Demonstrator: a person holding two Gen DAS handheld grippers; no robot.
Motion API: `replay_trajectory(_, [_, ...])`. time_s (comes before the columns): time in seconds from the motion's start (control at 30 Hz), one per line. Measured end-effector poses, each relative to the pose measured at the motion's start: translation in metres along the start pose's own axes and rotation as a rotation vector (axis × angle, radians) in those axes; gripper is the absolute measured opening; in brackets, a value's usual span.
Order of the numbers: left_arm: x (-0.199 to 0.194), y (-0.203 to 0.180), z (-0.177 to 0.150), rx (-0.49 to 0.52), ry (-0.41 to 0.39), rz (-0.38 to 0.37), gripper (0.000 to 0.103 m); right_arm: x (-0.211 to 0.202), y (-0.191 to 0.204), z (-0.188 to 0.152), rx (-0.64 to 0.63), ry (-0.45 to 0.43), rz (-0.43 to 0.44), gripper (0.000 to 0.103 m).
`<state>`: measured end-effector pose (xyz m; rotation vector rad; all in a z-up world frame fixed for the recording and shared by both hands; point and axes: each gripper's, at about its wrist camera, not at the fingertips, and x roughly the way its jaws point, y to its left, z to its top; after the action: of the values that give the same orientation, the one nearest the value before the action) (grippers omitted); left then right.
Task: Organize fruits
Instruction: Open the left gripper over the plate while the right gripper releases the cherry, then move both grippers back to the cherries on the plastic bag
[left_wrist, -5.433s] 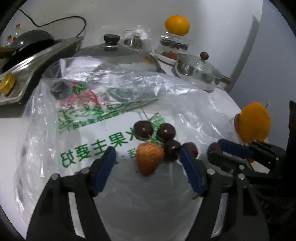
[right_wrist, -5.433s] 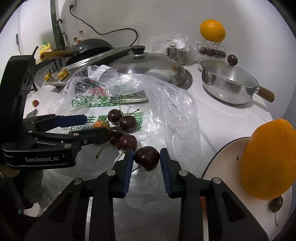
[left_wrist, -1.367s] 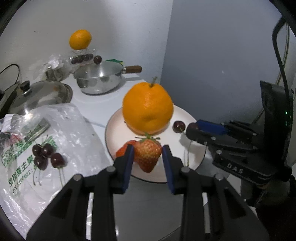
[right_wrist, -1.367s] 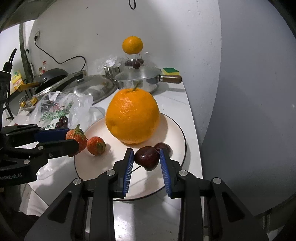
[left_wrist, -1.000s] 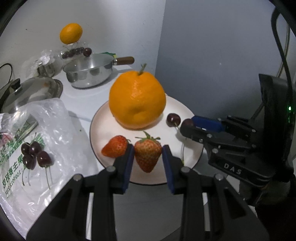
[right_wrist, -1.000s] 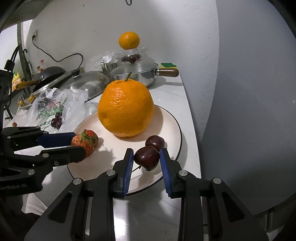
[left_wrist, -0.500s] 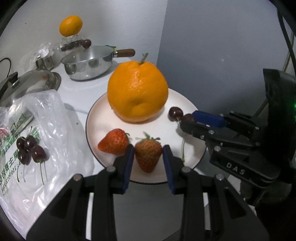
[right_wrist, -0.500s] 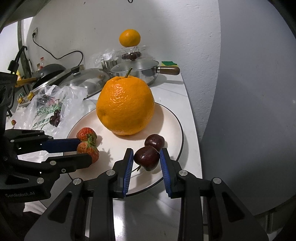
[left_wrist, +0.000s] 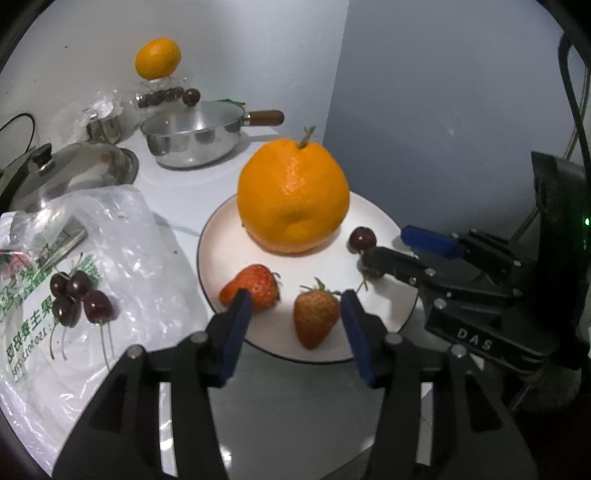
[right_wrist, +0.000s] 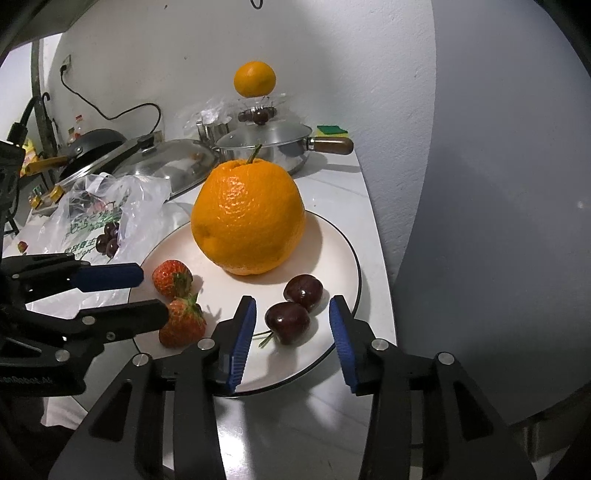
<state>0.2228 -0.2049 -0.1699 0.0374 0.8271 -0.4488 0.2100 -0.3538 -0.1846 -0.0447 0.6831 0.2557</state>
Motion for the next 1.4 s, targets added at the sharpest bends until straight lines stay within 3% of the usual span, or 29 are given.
replay_trajectory(0.77, [-0.035,0.035,-0.007,-0.040,-0.079,0.053,0.053,-0.015,0.034,0.016,-0.037,-0.025,-0.002,0.044])
replay_trajectory(0.8, [-0.037,0.038,-0.007,-0.042,-0.081,0.055,0.055,-0.015,0.037,0.017,-0.040,-0.026,-0.001,0.044])
replay_trajectory(0.83, [-0.038,0.039,-0.008,-0.044,-0.082,0.057,0.065,-0.016,0.039,0.017,-0.042,-0.026,0.000,0.044])
replay_trajectory(0.9, [-0.044,0.045,-0.010,-0.057,-0.098,0.064,0.073,-0.016,0.045,0.018,-0.050,-0.027,0.000,0.044])
replay_trajectory(1.4, [-0.072,0.095,-0.026,-0.148,-0.151,0.115,0.073,-0.008,0.095,0.032,-0.126,-0.019,0.024,0.044])
